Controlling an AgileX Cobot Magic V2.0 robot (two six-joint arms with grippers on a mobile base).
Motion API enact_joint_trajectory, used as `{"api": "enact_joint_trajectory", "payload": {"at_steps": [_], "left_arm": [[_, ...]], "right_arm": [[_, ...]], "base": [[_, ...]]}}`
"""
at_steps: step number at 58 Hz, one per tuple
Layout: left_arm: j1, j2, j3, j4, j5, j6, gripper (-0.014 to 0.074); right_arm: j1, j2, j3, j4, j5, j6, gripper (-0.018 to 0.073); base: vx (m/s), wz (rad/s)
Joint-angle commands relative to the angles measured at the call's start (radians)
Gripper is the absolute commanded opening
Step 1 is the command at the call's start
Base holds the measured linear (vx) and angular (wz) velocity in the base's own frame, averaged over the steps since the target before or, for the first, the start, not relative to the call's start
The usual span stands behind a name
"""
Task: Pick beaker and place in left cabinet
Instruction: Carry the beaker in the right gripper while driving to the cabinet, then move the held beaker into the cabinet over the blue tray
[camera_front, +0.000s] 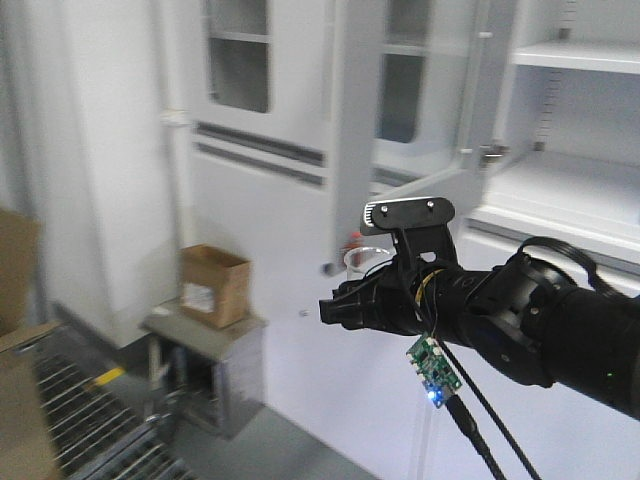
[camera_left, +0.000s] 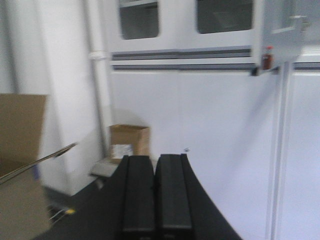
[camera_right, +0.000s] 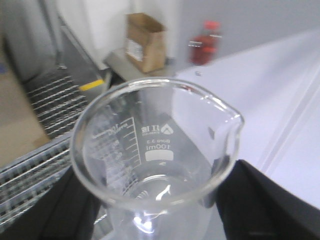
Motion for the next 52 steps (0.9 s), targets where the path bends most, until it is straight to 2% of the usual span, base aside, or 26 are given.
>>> {"api": "enact_joint_trajectory", "payload": {"at_steps": [1, 21, 52], "left_arm": [[-0.001, -0.018, 0.016, -0.007, -0.084, -0.003, 0.0001], [-0.001, -0.018, 0.016, -0.007, -0.084, -0.003, 0.0001], [-0.001, -0.018, 0.016, -0.007, -0.084, -0.003, 0.0001]], "right_arm": [[0.001, -0.036, -0.037, -0.014, -0.076, -0.001, -0.0008], [0.001, 0.009, -0.037, -0.014, -0.1, -0.001, -0.0008], [0.001, 0.009, -0.037, -0.014, -0.104, -0.001, -0.0008]], "base": [[0.2, -0.76], [0.16, -0.6], [0.1, -0.39]]}}
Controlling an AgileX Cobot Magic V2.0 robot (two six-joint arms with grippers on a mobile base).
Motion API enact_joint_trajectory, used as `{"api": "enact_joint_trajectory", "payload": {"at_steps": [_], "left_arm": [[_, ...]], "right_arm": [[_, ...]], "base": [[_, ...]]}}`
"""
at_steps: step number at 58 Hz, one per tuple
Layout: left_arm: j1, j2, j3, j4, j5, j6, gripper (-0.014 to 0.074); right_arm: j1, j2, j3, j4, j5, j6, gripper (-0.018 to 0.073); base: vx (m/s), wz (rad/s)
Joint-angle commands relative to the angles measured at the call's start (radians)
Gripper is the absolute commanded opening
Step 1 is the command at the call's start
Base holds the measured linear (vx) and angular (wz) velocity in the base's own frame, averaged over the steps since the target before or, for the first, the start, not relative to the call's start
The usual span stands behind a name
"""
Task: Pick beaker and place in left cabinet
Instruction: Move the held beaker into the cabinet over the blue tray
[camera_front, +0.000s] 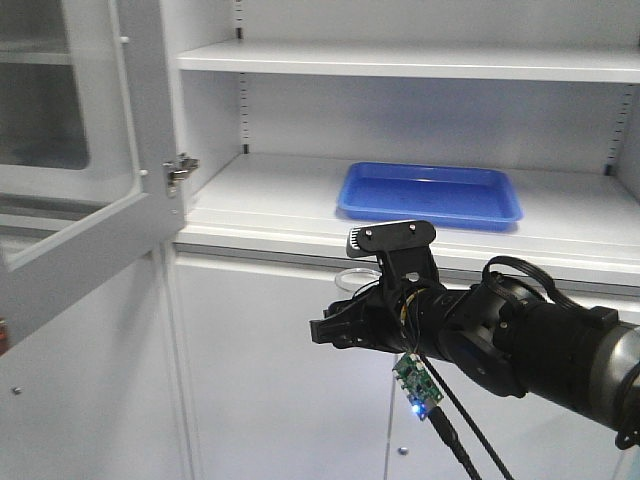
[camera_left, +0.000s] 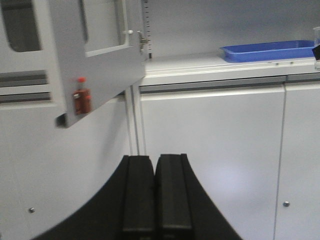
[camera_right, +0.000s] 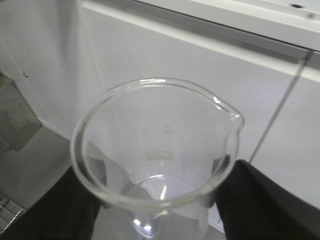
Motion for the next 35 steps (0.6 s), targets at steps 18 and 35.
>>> {"api": "enact_joint_trajectory", "payload": {"at_steps": [18, 35], "left_arm": [[-0.001, -0.018, 0.016, -0.007, -0.084, -0.003, 0.0001], [-0.001, -0.018, 0.016, -0.007, -0.084, -0.003, 0.0001]], "right_arm": [[0.001, -0.052, -0.037, -0.015, -0.153, -0.001, -0.0008], [0.001, -0.052, -0.037, -0.015, -0.307, -0.001, -0.0008]], "base": [[0.08, -0.3], [0.05, -0.18]]}}
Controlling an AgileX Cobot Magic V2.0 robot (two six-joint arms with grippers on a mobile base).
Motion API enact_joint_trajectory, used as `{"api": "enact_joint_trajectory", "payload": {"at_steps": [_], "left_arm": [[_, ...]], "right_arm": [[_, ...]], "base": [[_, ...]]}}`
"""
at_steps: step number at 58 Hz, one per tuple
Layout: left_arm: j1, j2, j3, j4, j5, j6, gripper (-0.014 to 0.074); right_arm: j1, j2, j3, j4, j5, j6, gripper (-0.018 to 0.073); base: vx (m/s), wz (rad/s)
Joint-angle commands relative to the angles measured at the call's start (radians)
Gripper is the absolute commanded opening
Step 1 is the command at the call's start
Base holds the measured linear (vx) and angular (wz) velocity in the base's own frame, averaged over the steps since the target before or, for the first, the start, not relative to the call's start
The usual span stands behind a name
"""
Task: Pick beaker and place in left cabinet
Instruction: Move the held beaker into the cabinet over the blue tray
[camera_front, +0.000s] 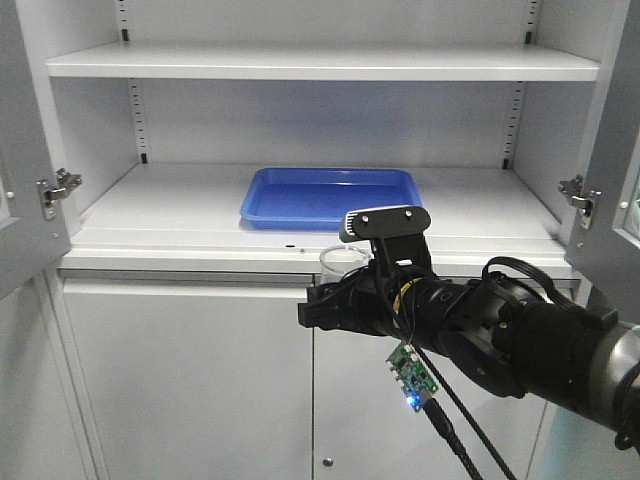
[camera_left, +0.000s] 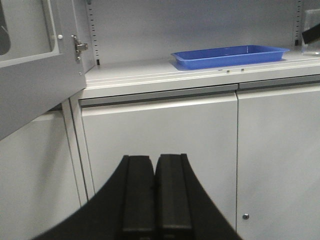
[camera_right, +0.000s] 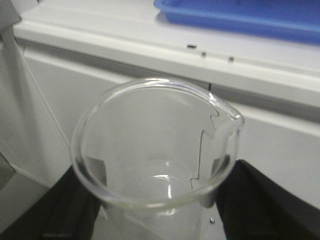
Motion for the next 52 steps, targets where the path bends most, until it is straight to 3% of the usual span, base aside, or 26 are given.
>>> {"api": "enact_joint_trajectory", "payload": {"at_steps": [1, 52], "left_arm": [[-0.001, -0.018, 0.016, -0.007, -0.084, -0.003, 0.0001], [-0.001, -0.018, 0.016, -0.007, -0.084, -0.003, 0.0001]], "right_arm": [[0.001, -0.052, -0.037, -0.014, -0.144, -0.001, -0.0008], [0.001, -0.052, -0.037, -0.016, -0.153, -0.002, -0.0008]], "base": [[0.07, -0.16], [0.13, -0.03]]}}
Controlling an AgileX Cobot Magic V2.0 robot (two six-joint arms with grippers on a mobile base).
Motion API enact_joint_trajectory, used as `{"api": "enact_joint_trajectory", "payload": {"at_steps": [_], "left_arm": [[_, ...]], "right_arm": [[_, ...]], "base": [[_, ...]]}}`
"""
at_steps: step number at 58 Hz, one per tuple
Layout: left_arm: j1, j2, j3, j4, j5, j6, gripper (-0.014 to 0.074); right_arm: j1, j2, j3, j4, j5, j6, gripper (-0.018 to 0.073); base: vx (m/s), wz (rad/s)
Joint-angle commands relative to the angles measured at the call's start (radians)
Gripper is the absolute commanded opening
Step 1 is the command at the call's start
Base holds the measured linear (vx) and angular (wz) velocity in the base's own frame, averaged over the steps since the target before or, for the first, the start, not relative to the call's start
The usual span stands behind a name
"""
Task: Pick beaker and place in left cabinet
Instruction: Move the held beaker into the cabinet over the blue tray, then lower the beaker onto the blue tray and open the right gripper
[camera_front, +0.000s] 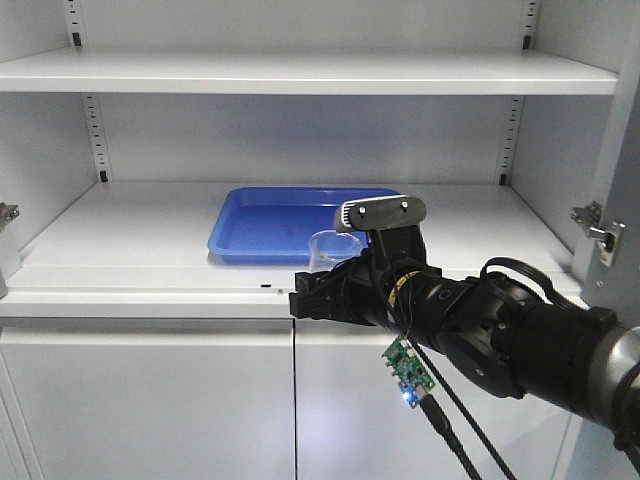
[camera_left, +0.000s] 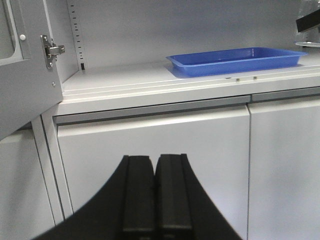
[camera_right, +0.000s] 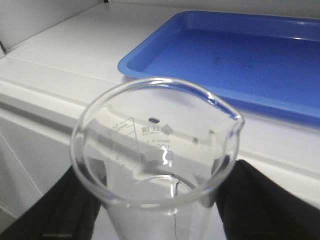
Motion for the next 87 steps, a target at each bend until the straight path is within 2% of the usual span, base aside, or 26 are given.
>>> {"api": "enact_joint_trajectory", "payload": {"at_steps": [1, 60, 87], "left_arm": [[-0.001, -0.018, 0.016, -0.007, -0.084, -0.003, 0.0001], [-0.001, -0.018, 0.016, -0.007, -0.084, -0.003, 0.0001], [-0.001, -0.018, 0.016, -0.007, -0.084, -0.003, 0.0001]], "right_arm": [[0.0, -0.052, -0.037, -0.009, -0.082, -0.002, -0.0008], [0.0, -0.05, -0.037, -0.009, -0.097, -0.002, -0.0008], [0.0, 0.087, -0.037, -0.009, -0.226, -0.002, -0.0008]], "base": [[0.22, 0.05], [0.18, -0.02], [0.09, -0.07]]}}
